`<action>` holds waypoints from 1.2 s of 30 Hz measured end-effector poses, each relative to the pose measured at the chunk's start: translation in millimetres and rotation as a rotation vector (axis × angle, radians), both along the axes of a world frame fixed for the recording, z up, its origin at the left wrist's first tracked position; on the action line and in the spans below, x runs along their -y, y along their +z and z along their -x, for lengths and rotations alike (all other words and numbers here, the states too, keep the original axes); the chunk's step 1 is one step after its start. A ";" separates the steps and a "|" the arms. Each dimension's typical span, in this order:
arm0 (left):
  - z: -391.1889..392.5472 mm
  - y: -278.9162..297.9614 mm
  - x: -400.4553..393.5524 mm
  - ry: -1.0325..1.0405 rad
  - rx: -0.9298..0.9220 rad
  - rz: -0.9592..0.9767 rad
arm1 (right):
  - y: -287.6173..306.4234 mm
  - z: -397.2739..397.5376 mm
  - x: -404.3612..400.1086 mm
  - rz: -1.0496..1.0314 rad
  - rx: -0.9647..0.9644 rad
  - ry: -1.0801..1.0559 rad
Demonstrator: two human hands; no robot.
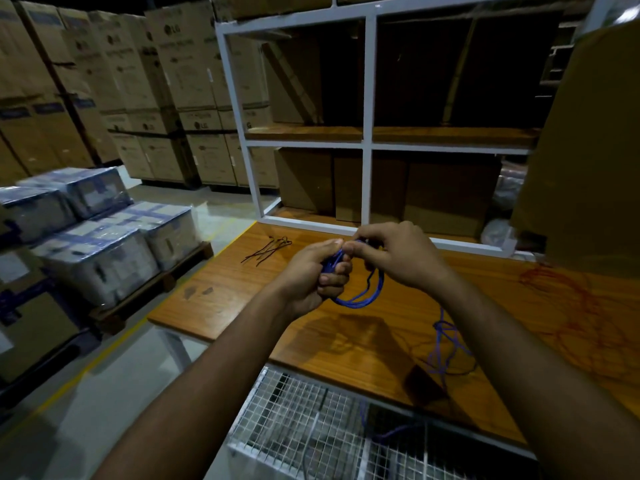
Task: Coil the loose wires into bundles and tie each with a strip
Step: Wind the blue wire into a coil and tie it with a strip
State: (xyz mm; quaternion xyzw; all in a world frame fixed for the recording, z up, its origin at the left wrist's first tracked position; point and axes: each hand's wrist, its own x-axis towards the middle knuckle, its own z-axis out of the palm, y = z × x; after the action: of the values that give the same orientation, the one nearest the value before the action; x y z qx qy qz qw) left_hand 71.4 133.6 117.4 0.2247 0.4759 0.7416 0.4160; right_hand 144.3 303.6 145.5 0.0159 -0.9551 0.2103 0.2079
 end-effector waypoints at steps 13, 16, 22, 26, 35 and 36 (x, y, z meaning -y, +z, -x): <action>-2.5 -9.9 0.9 0.041 -0.036 0.122 | -16.9 17.3 19.1 0.598 0.181 -0.095; -1.3 -12.5 1.5 0.058 -0.036 0.133 | -19.6 19.1 18.8 0.707 0.249 -0.110; 10.7 -13.9 11.5 0.043 0.086 0.037 | -34.2 15.4 -5.9 0.964 0.411 0.086; 12.9 -9.8 13.5 0.045 0.128 -0.006 | -71.1 11.7 -38.3 1.395 0.482 0.473; 29.1 3.9 12.1 0.252 0.048 -0.112 | -130.8 -1.4 -27.7 1.321 0.344 0.007; 29.4 3.2 10.1 0.264 0.035 -0.101 | -135.2 2.4 -23.4 1.213 0.266 -0.087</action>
State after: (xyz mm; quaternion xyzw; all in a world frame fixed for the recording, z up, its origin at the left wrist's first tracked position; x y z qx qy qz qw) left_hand 42.0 123.6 120.6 0.1677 0.4562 0.8166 0.3113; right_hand 141.9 327.0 10.2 -0.1704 -0.6829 0.7071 0.0675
